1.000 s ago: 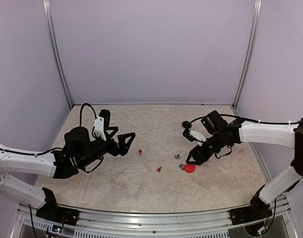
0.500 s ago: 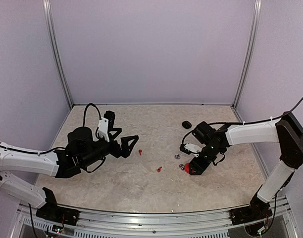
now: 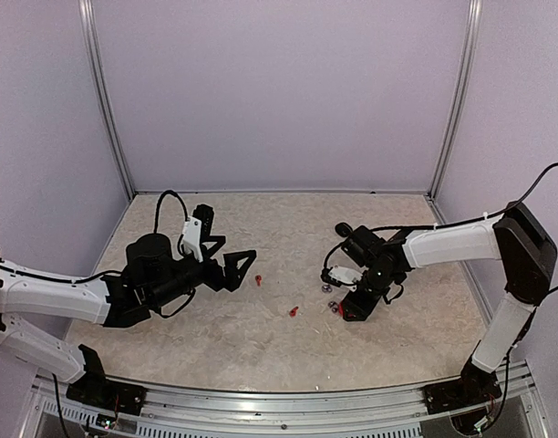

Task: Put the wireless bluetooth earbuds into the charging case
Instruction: Move the charging case to the center of the board.

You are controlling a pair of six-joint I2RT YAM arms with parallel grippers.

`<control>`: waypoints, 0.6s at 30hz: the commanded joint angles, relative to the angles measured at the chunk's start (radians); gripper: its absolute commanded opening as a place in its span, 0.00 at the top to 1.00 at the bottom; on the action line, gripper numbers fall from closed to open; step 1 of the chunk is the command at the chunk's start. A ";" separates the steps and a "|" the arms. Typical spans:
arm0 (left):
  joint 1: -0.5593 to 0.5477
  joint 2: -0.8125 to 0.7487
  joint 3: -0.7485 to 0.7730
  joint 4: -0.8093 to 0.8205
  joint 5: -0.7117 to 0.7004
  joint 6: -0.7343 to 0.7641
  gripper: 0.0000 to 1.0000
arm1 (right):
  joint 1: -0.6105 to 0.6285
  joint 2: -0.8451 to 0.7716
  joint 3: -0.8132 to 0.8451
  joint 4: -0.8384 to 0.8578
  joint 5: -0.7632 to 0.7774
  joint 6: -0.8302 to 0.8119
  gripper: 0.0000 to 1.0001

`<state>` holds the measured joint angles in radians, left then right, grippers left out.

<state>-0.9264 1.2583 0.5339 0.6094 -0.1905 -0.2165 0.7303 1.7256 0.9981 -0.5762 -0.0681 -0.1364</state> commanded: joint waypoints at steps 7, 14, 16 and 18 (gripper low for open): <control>0.012 0.006 0.023 0.033 0.014 0.013 0.01 | 0.127 -0.022 -0.018 -0.082 -0.053 0.105 0.51; 0.015 0.026 0.025 0.049 0.027 -0.003 0.01 | 0.227 0.001 0.002 -0.055 -0.099 0.279 0.50; 0.018 0.030 0.026 0.051 0.031 -0.006 0.01 | 0.256 0.023 0.038 -0.047 -0.098 0.317 0.45; 0.020 0.030 0.029 0.047 0.034 -0.007 0.01 | 0.274 0.031 0.061 -0.042 -0.101 0.335 0.37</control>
<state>-0.9150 1.2793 0.5339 0.6289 -0.1761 -0.2188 0.9588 1.7237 1.0084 -0.6193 -0.1322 0.1009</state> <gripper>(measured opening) 0.990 0.579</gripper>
